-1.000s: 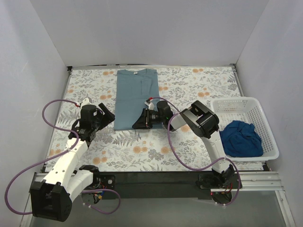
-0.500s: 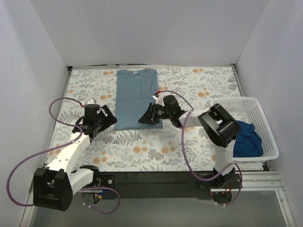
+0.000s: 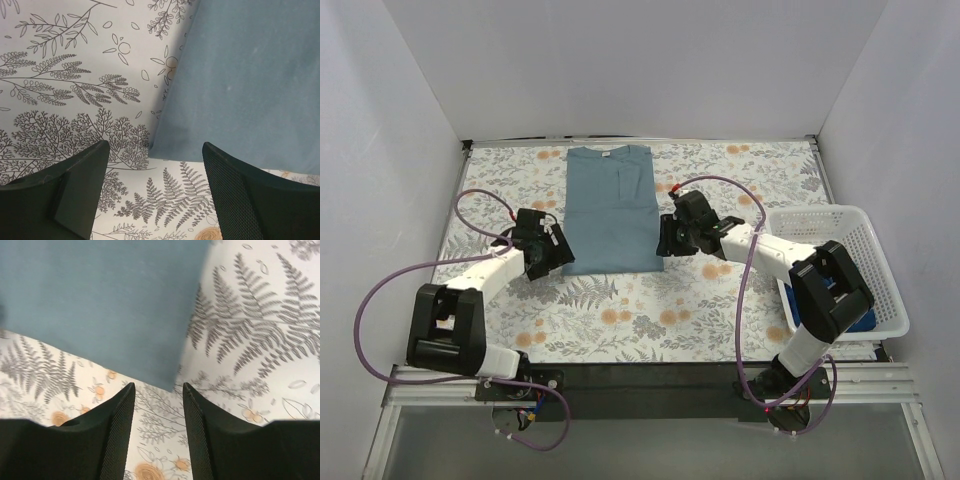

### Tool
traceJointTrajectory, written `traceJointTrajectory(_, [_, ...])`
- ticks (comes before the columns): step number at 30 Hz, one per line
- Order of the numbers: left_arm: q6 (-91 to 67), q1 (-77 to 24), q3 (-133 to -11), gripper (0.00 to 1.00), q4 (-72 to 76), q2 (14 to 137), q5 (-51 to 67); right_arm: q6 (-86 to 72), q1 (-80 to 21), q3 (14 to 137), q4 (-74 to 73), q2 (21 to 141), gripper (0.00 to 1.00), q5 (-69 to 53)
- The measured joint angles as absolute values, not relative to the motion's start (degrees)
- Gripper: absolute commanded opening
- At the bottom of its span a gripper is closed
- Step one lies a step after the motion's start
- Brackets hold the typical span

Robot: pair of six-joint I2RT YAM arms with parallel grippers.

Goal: Fold and stack the t-shirts
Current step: Fold the tshirt

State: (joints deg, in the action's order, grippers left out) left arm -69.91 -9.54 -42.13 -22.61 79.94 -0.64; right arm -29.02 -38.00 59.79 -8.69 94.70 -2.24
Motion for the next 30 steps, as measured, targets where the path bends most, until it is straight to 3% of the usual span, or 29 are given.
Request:
traceJointTrajectory(9, [-69.04,-11.09,-45.54,0.65,-24.21,85.93,-1.13,-25.54,-38.83,62.04,-16.25,95.46,0.51,2.61])
traceJointTrajectory(13, [-68.9,-12.19,-46.04,0.49,-24.14,87.0,-1.52,-25.17,-39.57,63.13,-16.67,96.92,0.51,2.85])
traceJointTrajectory(15, [-68.77,-12.58,-46.19,0.48,-24.16,87.46,-1.69,-25.08,-39.97,63.46,-16.86,97.8,0.51,2.85])
traceJointTrajectory(17, [-68.77,-12.8,-46.35,0.41,-24.16,87.68,-2.04,-25.06,-40.32,63.9,-17.17,98.74,0.51,2.87])
traceJointTrajectory(23, [-68.58,-13.21,-46.46,0.33,-24.27,88.03,-2.87,-25.06,-41.56,66.35,-18.44,101.82,0.51,3.11])
traceJointTrajectory(30, [-68.25,-14.63,-46.46,0.3,-24.45,88.07,-4.34,-25.02,-42.94,68.79,-19.79,103.7,0.51,3.73])
